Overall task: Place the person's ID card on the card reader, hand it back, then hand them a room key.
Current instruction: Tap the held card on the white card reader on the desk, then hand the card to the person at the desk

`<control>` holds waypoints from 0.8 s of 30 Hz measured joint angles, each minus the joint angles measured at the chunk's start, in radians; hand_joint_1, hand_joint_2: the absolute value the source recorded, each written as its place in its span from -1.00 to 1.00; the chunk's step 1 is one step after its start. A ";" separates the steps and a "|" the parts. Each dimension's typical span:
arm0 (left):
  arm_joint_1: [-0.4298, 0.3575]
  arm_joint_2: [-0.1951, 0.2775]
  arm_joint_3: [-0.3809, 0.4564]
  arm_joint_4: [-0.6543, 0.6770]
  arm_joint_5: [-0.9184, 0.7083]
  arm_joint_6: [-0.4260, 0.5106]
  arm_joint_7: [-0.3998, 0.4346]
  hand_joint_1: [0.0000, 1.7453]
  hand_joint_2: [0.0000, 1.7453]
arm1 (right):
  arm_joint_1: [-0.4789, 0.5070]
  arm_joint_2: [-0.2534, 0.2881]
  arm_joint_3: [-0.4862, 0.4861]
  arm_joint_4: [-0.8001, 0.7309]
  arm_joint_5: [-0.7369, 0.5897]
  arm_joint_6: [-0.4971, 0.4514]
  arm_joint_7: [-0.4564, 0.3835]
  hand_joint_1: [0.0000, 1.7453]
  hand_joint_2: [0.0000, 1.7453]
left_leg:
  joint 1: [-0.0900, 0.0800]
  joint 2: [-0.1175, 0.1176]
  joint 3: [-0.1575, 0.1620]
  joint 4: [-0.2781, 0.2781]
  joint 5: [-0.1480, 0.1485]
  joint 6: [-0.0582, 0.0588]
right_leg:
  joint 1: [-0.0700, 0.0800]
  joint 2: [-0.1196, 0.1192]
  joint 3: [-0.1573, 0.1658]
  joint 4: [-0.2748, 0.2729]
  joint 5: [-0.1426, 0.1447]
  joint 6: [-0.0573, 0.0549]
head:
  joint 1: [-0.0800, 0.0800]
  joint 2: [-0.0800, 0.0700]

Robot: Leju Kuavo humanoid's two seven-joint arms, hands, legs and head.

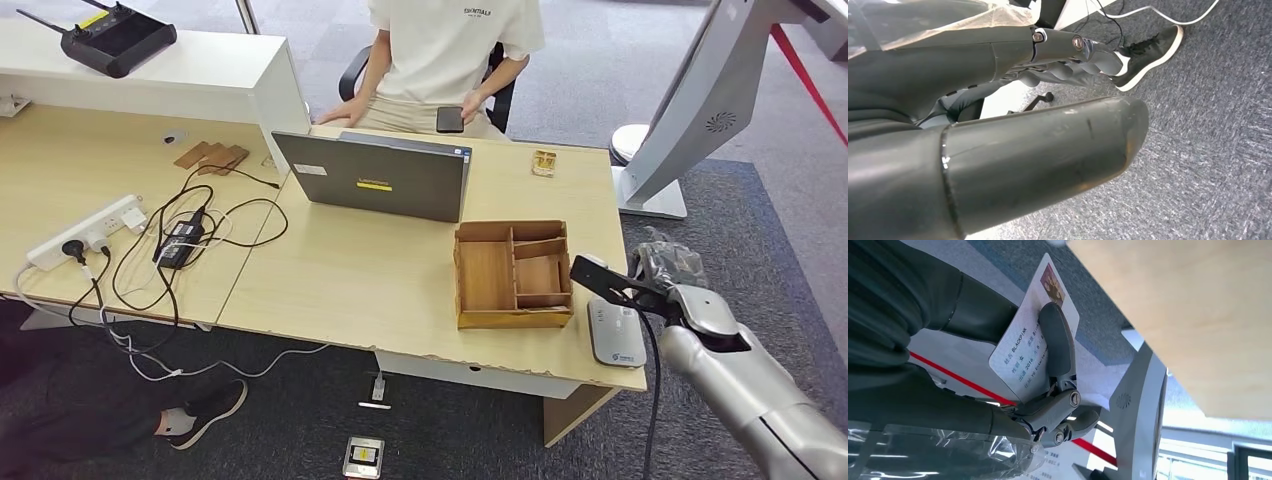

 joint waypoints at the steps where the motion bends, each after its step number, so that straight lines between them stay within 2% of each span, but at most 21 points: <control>1: 0.000 0.000 0.000 0.000 -0.001 0.000 -0.001 -1.00 -1.00 | -0.011 -0.001 -0.006 -0.006 -0.001 -0.002 0.002 1.00 1.00 | 0.000 0.000 0.000 0.000 0.000 0.000 | 0.000 0.000 0.000 0.000 0.000 0.000 | 0.000 0.000; 16: -0.023 0.000 -0.013 -0.001 -0.031 -0.027 -0.008 -1.00 -1.00 | -0.131 -0.026 -0.062 -0.122 0.014 0.011 0.033 1.00 1.00 | 0.000 0.000 0.000 0.000 0.000 0.000 | 0.000 0.000 0.000 0.000 0.000 0.000 | 0.000 0.000; 20: -0.030 0.000 -0.016 -0.002 -0.047 -0.034 -0.012 -1.00 -1.00 | -0.153 -0.014 -0.054 -0.143 0.034 0.040 0.031 1.00 1.00 | 0.000 0.000 0.000 0.000 0.000 0.000 | 0.000 0.000 0.000 0.000 0.000 0.000 | 0.000 0.000; 24: -0.041 0.000 -0.017 -0.004 -0.077 -0.055 -0.012 -1.00 -1.00 | -0.180 0.024 -0.038 -0.141 0.067 0.071 0.011 1.00 1.00 | 0.000 0.000 -0.001 0.000 0.000 0.000 | 0.000 0.000 0.000 0.000 0.000 0.000 | 0.000 0.000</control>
